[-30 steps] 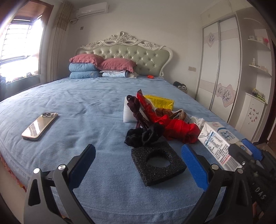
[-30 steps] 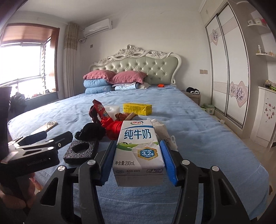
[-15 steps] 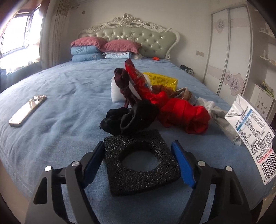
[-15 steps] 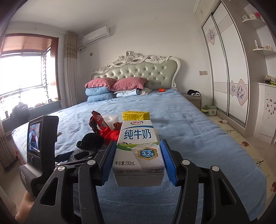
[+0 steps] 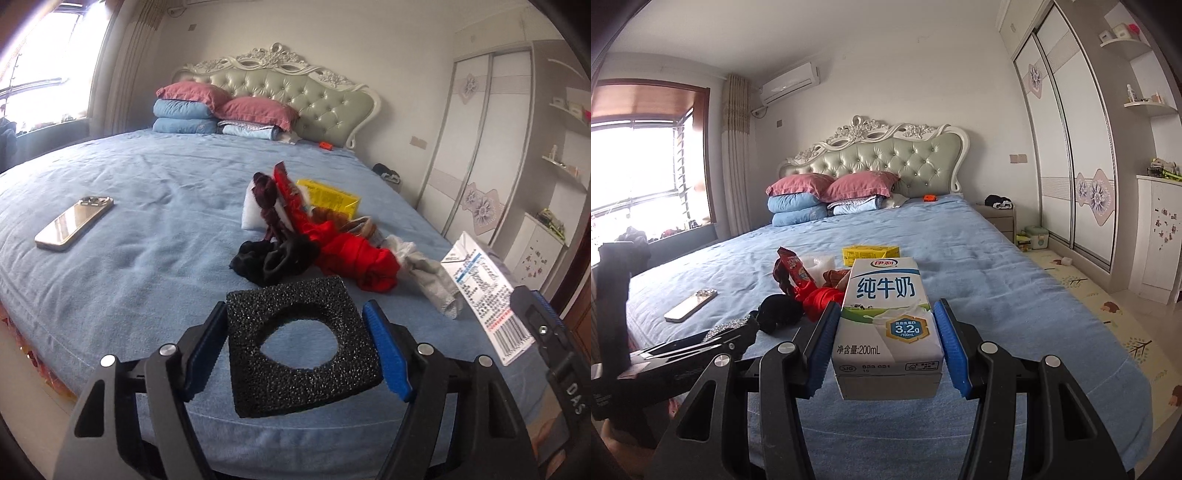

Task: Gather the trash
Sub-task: 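Carry the carton and foam to the yellow bin and open both tools, then move both tools back over the items on the bed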

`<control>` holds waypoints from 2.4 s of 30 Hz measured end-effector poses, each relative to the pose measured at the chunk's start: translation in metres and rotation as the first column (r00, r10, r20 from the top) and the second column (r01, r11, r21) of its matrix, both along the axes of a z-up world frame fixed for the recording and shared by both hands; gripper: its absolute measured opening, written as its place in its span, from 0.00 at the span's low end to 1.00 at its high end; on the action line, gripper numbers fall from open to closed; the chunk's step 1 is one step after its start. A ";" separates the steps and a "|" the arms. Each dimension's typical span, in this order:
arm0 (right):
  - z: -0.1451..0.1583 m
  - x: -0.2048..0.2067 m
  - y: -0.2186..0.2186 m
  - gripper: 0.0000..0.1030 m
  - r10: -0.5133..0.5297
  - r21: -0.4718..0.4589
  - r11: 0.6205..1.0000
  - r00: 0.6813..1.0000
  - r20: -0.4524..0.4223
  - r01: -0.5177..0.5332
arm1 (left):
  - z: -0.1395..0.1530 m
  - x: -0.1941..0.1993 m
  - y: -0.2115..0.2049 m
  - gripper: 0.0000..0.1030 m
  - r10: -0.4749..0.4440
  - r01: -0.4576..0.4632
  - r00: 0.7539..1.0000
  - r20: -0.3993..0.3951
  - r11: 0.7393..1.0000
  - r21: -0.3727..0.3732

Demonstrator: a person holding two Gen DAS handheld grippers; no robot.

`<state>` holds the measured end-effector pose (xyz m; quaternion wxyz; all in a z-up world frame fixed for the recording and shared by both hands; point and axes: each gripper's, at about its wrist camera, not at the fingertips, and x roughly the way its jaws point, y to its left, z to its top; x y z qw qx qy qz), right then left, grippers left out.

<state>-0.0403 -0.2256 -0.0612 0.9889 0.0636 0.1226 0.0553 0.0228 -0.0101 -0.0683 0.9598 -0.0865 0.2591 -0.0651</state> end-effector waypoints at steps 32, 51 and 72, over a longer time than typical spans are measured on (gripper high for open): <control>-0.059 -0.039 -0.306 0.50 -0.464 0.067 0.862 0.835 -0.295 0.502 | -0.023 0.060 -0.399 0.73 -0.731 0.747 0.656 -0.186 0.664 0.026; -0.114 -0.049 -0.343 0.83 -0.519 0.020 0.812 0.737 -0.433 0.583 | -0.051 0.078 -0.477 0.96 -0.721 0.791 0.569 -0.396 0.612 0.021; -0.086 -0.057 -0.326 0.76 -0.489 0.026 0.839 0.774 -0.402 0.543 | -0.043 0.073 -0.470 0.96 -0.745 0.806 0.556 -0.369 0.592 0.018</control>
